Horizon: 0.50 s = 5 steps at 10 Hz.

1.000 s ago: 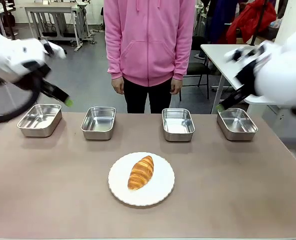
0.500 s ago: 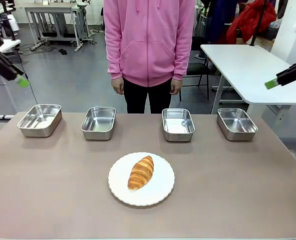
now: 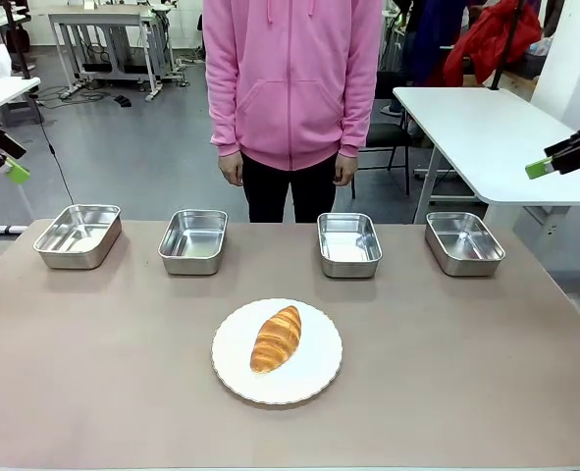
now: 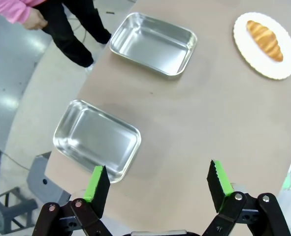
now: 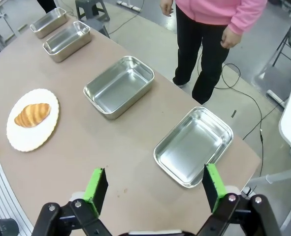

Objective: Place the bread in the container.
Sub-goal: Place the Butter Roll into the Airtight Container indicated by the human.

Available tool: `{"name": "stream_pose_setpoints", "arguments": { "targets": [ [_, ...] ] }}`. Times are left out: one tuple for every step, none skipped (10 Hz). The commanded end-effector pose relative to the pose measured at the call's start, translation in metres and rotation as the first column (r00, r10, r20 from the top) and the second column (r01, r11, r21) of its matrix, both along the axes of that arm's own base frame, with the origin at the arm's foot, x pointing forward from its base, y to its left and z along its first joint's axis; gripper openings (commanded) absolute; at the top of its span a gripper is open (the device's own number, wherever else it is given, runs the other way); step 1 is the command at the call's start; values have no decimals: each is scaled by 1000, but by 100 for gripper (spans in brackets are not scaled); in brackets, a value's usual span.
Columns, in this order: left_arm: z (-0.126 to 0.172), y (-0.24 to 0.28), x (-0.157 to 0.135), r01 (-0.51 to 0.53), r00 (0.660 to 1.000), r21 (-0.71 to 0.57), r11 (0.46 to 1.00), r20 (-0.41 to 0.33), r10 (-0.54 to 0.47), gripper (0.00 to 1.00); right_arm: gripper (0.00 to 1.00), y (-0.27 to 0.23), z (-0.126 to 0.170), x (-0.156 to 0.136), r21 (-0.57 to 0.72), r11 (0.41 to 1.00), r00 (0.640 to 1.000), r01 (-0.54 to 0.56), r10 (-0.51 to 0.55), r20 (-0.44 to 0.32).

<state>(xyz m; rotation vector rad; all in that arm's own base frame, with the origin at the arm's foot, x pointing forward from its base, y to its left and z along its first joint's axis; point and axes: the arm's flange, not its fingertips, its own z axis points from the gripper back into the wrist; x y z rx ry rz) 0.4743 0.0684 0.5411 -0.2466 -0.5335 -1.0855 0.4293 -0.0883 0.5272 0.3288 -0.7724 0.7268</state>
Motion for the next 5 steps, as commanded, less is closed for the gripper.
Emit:
{"name": "stream_pose_setpoints", "arguments": {
  "targets": [
    [4,-4,-1,-7,1000,-28,1000,-12,7,100,100,1,4,1,5,1000,1000,-1,1,1],
    [4,-4,-1,-7,1000,-28,1000,-12,7,100,100,1,4,1,5,1000,1000,-1,1,1],
    [1,-4,0,1,1000,-3,1000,-2,-1,100,100,2,0,0,-9,1000,1000,4,-5,-6],
    [14,9,-3,18,1000,-103,995,-7,-19,100,100,-14,19,1,35,999,999,-27,26,32],
    [25,22,-7,15,1000,-164,986,11,-14,100,100,-27,28,3,63,998,998,-12,9,59]
  ]
}}
